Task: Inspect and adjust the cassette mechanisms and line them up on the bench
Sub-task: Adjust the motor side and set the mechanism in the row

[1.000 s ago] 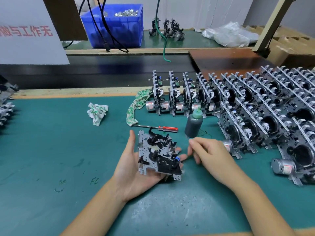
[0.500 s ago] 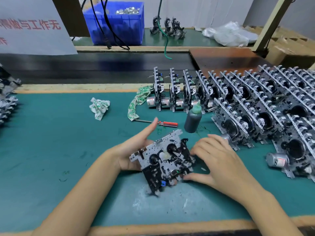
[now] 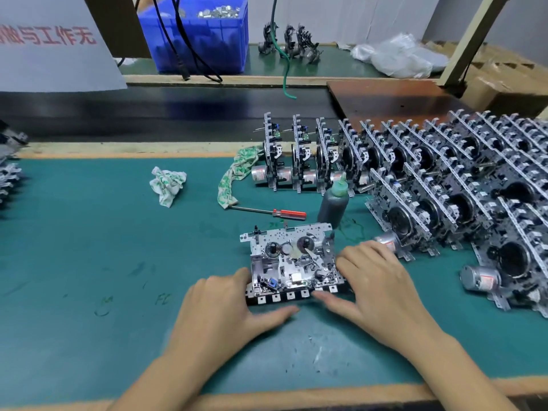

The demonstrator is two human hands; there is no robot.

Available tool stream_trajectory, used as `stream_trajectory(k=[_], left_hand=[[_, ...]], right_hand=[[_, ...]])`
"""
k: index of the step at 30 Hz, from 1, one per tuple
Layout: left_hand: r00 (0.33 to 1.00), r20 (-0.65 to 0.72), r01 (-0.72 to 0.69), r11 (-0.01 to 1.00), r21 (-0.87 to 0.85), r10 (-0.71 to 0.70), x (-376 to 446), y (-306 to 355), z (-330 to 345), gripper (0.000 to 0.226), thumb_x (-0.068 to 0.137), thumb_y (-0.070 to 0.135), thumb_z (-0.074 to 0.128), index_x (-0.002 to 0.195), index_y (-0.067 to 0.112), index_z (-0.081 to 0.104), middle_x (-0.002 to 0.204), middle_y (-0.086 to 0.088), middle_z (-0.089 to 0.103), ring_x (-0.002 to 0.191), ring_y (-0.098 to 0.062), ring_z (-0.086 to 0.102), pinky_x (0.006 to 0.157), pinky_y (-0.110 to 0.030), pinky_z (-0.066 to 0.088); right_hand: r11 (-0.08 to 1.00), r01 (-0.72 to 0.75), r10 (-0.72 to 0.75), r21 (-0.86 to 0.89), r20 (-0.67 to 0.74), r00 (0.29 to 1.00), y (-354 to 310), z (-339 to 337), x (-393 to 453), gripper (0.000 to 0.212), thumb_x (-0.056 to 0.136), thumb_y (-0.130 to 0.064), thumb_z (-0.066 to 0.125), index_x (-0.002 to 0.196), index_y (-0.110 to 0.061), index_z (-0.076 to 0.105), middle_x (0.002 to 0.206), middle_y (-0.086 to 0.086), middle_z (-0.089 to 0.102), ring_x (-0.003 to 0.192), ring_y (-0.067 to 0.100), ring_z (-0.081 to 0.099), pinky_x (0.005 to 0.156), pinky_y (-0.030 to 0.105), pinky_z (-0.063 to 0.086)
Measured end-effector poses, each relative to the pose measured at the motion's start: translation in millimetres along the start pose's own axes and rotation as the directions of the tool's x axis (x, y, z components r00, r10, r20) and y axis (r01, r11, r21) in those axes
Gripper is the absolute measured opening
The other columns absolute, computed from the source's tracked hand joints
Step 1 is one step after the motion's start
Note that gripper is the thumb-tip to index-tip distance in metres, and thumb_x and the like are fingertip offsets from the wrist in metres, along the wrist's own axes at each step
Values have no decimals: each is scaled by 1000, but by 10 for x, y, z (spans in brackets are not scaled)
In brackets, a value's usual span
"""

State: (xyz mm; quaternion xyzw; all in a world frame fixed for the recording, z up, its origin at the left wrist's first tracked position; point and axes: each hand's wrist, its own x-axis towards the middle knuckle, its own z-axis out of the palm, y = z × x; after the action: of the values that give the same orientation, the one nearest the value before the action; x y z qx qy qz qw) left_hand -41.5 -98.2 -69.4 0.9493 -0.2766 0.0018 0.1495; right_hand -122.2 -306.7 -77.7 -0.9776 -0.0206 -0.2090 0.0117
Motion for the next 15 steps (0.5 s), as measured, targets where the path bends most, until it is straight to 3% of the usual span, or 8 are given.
stream_trajectory(k=[3, 5, 10, 15], left_hand=[[973, -194, -130, 991, 1, 128, 44, -15, 56, 64, 57, 84, 51, 49, 22, 36, 35, -6, 47, 38, -29, 54, 38, -27, 36], [958, -251, -143, 990, 11, 141, 61, -26, 93, 60, 57, 75, 48, 42, 17, 42, 30, -5, 40, 28, -27, 47, 35, -23, 33], [901, -356, -261, 965, 14, 248, 121, -141, 150, 64, 63, 73, 51, 43, 13, 40, 31, -1, 33, 26, -20, 37, 33, -21, 27], [905, -290, -331, 943, -22, 311, 118, -196, 158, 70, 58, 83, 51, 51, 13, 43, 35, 3, 37, 30, -21, 41, 33, -25, 31]], right_hand=[[999, 15, -15, -36, 14, 1000, 9, 24, 25, 54, 84, -60, 42, 66, -12, 57, 68, 1, 54, 67, 25, 54, 79, 31, 35], [999, 34, -33, -20, 23, 999, 15, 35, 19, 54, 81, -62, 45, 66, -11, 57, 70, 1, 54, 69, 24, 53, 80, 31, 36], [995, 89, -89, 54, -10, 996, 16, 45, -37, 51, 75, -61, 56, 62, -12, 53, 68, -1, 51, 66, 20, 48, 72, 29, 39], [996, 27, -35, -81, -102, 994, -40, 96, -72, 50, 80, -55, 49, 60, -10, 55, 63, 2, 51, 61, 23, 52, 72, 31, 38]])
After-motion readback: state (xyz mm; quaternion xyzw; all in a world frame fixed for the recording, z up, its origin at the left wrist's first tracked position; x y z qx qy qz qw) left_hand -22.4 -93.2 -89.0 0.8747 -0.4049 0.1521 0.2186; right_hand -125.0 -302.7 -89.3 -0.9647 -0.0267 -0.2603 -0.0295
